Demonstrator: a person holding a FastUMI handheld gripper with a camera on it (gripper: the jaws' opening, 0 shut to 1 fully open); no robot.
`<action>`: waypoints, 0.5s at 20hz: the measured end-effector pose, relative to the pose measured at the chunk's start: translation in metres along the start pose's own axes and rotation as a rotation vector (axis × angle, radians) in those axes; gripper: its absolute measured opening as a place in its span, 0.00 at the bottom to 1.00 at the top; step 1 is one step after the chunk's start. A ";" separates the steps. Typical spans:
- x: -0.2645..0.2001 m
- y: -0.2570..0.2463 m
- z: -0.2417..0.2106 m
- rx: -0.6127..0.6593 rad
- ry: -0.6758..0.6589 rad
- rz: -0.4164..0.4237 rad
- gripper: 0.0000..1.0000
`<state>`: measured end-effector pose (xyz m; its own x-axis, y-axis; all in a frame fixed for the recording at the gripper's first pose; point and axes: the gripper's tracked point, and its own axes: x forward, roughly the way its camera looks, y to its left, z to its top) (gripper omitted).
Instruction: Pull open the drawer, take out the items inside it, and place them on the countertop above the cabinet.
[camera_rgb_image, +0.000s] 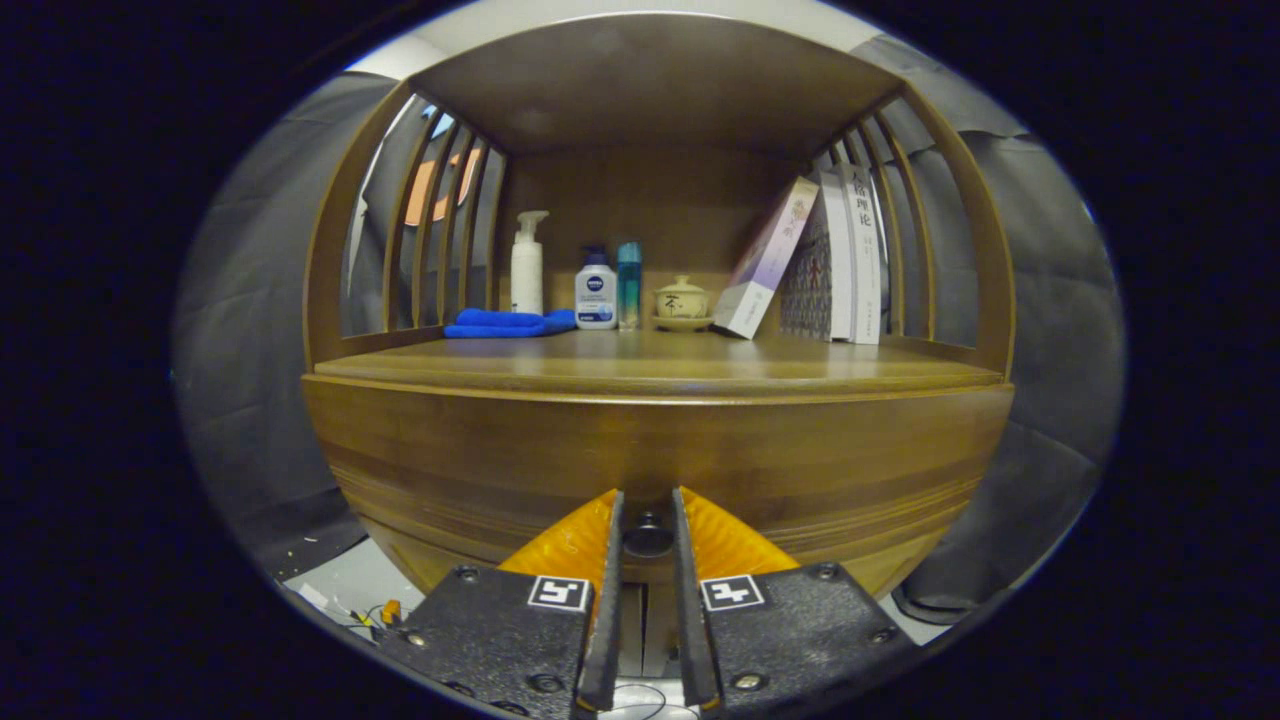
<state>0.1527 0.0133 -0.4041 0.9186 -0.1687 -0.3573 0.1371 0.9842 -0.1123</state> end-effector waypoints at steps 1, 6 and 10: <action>0.000 0.001 -0.001 0.009 0.004 0.003 0.26; 0.001 0.000 -0.002 0.009 0.018 0.012 0.21; -0.004 -0.001 -0.002 0.017 0.024 0.013 0.20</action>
<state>0.1483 0.0123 -0.4048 0.9113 -0.1566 -0.3807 0.1313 0.9871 -0.0919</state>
